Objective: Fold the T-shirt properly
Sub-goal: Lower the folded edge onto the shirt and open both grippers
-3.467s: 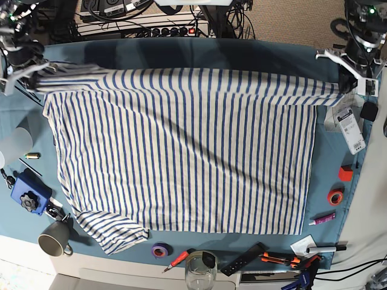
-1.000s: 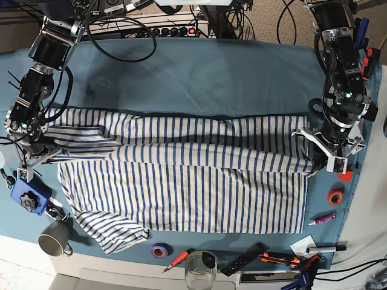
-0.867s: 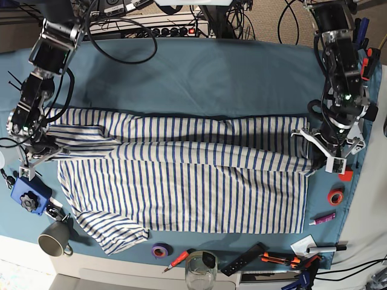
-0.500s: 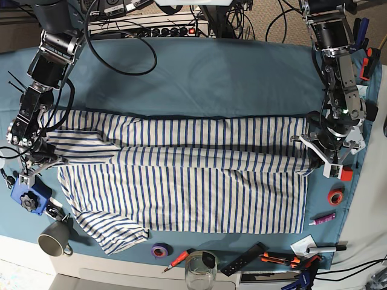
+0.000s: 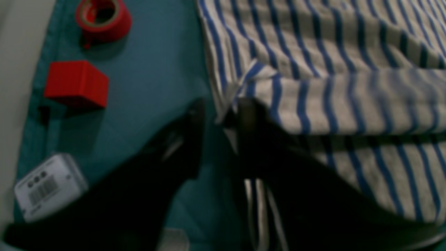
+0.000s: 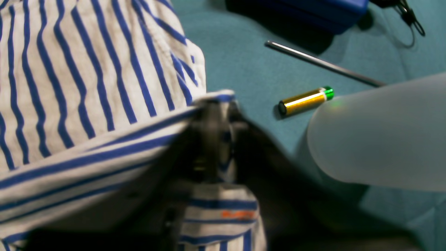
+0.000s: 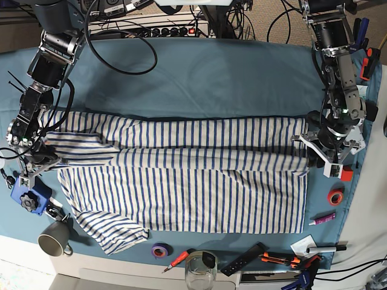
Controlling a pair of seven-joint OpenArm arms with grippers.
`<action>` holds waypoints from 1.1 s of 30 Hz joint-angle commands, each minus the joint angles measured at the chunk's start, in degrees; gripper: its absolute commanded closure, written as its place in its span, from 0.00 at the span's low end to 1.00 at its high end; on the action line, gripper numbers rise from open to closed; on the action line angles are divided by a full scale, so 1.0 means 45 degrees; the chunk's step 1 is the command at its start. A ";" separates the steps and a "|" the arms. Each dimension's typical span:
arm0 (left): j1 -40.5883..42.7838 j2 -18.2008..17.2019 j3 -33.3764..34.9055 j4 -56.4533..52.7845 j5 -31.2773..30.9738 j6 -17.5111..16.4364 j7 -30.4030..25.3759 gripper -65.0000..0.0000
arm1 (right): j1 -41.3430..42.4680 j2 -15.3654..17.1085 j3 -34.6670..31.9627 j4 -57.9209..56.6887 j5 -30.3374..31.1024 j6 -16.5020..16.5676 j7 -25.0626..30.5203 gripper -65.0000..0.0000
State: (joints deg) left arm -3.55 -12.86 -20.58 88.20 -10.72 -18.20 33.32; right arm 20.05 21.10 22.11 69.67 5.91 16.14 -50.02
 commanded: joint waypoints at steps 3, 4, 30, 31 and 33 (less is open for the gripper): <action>-0.0238 -0.0160 -0.0039 0.0199 -0.0087 0.0044 -0.0301 0.61 | 0.0525 0.0330 0.0063 0.0209 0.0005 0.0112 0.0233 0.67; -0.0238 -0.0185 -0.0039 0.0199 -0.0087 0.0044 -0.0194 0.61 | 0.0631 0.0335 0.0068 0.0209 0.0010 0.0107 -0.0068 0.67; 0.0685 -0.0772 -0.0049 0.1661 -0.3740 0.0078 0.5183 0.61 | -0.0903 0.1311 0.3230 0.2667 0.5722 0.1540 -0.4585 0.67; 0.0680 -0.0772 -0.0049 0.1661 -0.3735 0.0083 0.5178 0.61 | -0.1020 0.1311 0.3521 0.2667 0.5853 0.1622 -0.4634 0.67; 0.0685 -0.0767 -0.0049 0.1656 -0.3735 0.0073 0.5183 0.61 | -0.1253 0.1307 0.3988 0.2667 0.5926 0.1700 -0.4813 0.67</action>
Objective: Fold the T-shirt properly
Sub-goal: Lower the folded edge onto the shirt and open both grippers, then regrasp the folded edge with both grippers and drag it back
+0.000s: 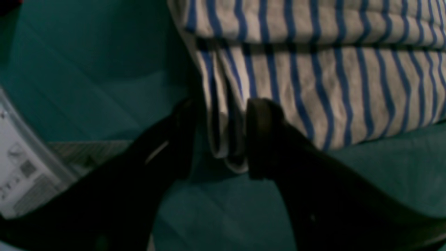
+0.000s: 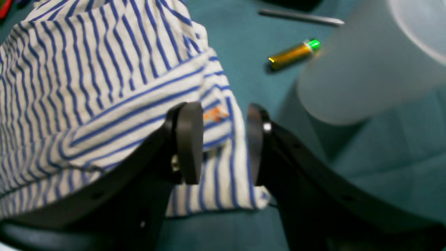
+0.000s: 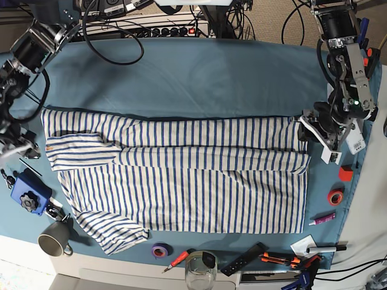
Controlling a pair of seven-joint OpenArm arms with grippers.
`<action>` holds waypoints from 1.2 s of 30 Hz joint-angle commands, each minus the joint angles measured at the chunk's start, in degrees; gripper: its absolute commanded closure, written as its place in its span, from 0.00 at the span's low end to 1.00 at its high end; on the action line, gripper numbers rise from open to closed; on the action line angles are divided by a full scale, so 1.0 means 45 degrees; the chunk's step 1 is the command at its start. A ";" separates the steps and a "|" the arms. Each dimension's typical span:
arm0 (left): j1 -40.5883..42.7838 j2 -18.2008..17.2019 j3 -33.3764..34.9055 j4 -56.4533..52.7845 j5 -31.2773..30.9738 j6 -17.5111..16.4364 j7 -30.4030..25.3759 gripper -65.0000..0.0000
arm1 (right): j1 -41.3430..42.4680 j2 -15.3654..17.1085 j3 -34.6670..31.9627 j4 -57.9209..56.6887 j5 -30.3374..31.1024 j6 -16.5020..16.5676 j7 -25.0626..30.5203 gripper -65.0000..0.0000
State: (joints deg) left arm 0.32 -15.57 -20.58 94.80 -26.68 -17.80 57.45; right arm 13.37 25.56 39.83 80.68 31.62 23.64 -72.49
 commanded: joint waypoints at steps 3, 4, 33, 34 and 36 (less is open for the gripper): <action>-0.0175 -0.0151 -0.0044 0.0185 -0.0199 -0.0015 -0.0180 0.61 | -0.0131 0.0316 0.0359 0.0219 0.0209 0.0044 0.0005 0.67; -0.0175 -0.0102 -0.0044 0.0185 -0.0199 -0.0015 -0.0180 0.61 | -0.0287 0.0316 0.0345 0.0219 0.0214 0.0117 -0.0010 0.67; -0.0175 0.0491 -0.0039 -0.0180 0.0015 -0.0379 0.0131 0.91 | -0.1418 -0.1758 -0.0928 -0.0986 -0.3876 -0.0277 0.3113 0.79; -0.0175 0.0495 -0.0039 -0.0180 0.0010 -0.0379 0.0131 0.99 | -0.1423 -0.1763 -0.0928 -0.1083 -0.3963 -0.0282 0.3099 0.86; -0.0175 0.0491 -0.0039 -0.0180 0.0015 -0.0374 0.0141 1.00 | -0.1423 -0.1763 -0.0928 -0.1180 -0.4192 -0.0316 0.3070 1.00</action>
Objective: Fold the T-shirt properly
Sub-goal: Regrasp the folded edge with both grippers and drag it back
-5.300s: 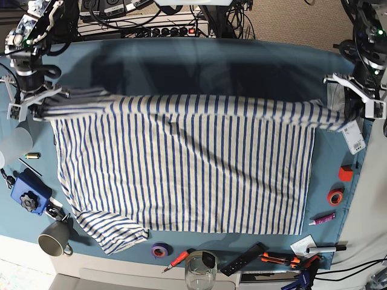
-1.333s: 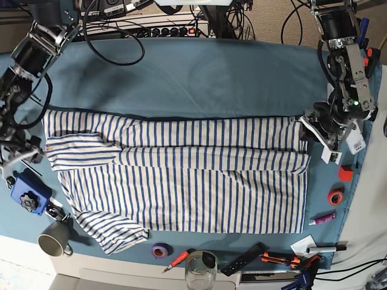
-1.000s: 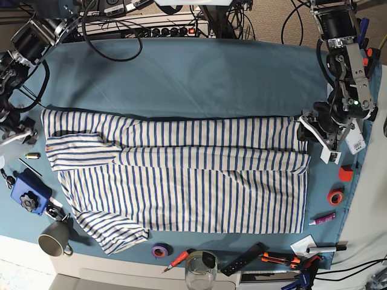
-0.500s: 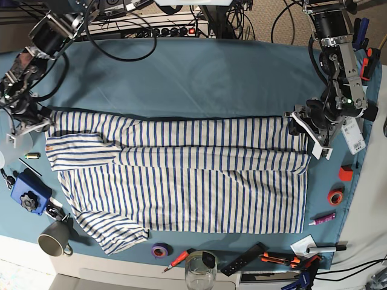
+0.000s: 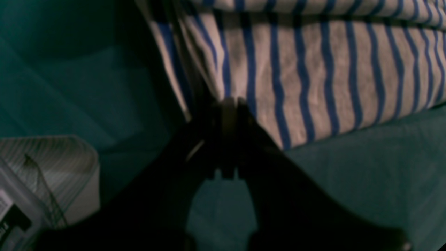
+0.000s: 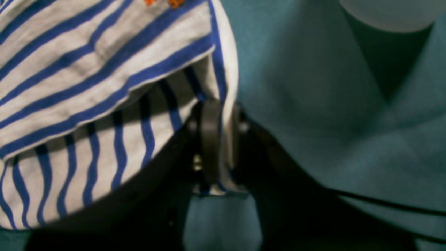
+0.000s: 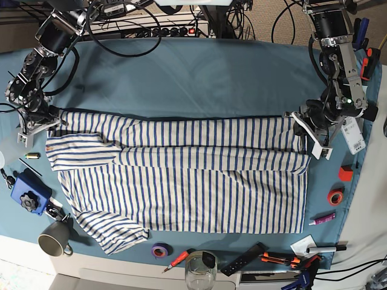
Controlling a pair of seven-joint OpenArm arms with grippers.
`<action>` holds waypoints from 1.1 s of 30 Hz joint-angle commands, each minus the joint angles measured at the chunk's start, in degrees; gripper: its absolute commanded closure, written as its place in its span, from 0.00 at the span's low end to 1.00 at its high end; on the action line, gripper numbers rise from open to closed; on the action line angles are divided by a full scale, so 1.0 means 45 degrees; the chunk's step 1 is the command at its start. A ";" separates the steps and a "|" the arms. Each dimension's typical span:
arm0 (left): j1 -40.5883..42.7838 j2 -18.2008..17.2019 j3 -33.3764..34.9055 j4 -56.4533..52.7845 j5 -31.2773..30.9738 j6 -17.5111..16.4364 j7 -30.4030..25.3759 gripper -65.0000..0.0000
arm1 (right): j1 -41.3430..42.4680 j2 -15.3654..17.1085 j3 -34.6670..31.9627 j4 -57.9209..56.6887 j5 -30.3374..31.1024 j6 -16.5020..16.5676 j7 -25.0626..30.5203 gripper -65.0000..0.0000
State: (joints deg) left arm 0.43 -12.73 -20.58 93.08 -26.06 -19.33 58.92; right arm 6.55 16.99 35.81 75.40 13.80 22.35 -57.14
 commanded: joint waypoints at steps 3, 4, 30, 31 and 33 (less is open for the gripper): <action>-0.0204 -0.0141 -0.0039 0.0204 -0.0131 0.0073 -0.0189 1.00 | 0.0102 0.0194 -0.0029 -0.0005 -0.0418 -0.0087 -0.0316 1.00; -0.0209 -0.0146 -0.0039 0.0209 -0.0131 0.0209 -0.0189 1.00 | 0.0107 0.0243 -0.0029 0.0015 -0.0413 -0.0107 -0.0325 1.00; -0.0083 -0.1525 -0.0078 0.0597 -0.1268 0.0325 0.1807 1.00 | -0.0398 0.0461 0.0063 0.2875 -0.0413 -0.0593 -0.3541 1.00; 0.0029 -0.1681 -0.0073 0.0704 -0.1277 0.0325 0.1812 1.00 | -0.0413 0.0457 0.0063 0.2934 -0.0413 -0.0593 -0.3604 1.00; 0.0335 -0.1943 -0.0073 0.0942 -0.1277 0.0330 0.1802 1.00 | -0.0515 0.0457 0.0063 0.3167 -0.0413 -0.0593 -0.3648 1.00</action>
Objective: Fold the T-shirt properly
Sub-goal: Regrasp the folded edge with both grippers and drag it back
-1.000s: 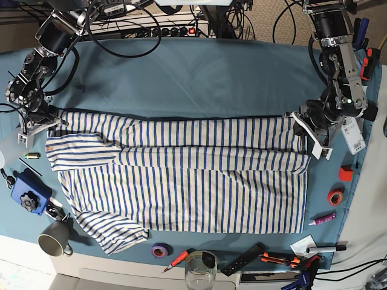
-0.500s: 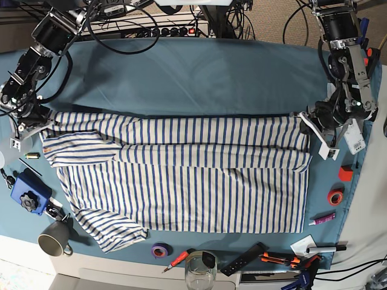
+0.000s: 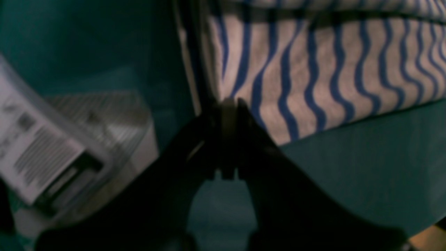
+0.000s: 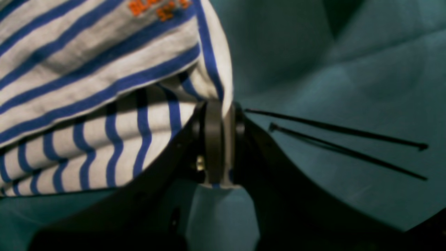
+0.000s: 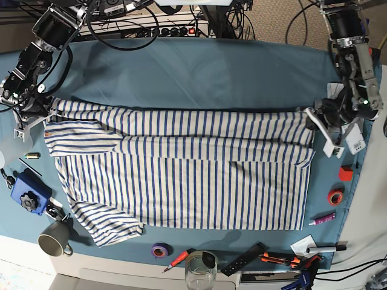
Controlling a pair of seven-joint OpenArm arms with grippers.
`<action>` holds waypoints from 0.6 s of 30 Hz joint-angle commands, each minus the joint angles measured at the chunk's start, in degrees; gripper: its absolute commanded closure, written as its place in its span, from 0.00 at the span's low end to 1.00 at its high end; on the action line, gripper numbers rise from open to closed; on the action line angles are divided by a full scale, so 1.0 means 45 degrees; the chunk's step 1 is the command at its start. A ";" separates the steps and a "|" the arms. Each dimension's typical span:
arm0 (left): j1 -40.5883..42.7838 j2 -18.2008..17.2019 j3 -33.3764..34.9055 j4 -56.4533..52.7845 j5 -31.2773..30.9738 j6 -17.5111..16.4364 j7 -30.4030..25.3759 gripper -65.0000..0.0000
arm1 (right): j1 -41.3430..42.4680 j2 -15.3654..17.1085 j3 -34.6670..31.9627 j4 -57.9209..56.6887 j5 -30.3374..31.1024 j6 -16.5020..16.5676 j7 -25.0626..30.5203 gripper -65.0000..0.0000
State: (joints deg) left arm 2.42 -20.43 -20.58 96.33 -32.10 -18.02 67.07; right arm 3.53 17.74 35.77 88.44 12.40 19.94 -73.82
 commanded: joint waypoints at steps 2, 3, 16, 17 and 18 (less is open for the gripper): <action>0.0238 -0.0413 -0.0078 0.0432 0.0058 0.0039 -0.0005 1.00 | -0.0044 0.0287 0.0073 0.0675 -0.0092 -0.0058 0.0049 1.00; 0.0418 -0.0466 -0.0078 0.0544 0.0063 0.0039 0.0000 1.00 | -0.0199 0.0291 0.0073 0.0899 -0.0097 -0.0058 0.0019 1.00; 0.3512 -0.0544 -0.1443 0.3220 -0.0063 0.0039 -0.0068 1.00 | -0.3653 0.0257 0.0073 0.3779 -0.0097 -0.0068 -0.0083 1.00; 0.3740 -0.0544 -0.1583 0.3356 -0.0243 0.0044 -0.0073 1.00 | -0.3886 0.0248 0.0073 0.3963 -0.0097 -0.0068 -0.0083 1.00; 0.3963 -0.0539 -0.1729 0.3449 -0.0544 0.0044 -0.0083 1.00 | -0.4109 0.0223 0.0073 0.4104 -0.0097 -0.0068 -0.0083 1.00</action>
State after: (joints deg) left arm 20.49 -21.78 -27.70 110.89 -35.00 -18.00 67.18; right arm -15.22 17.65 35.59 105.89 13.26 19.92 -74.81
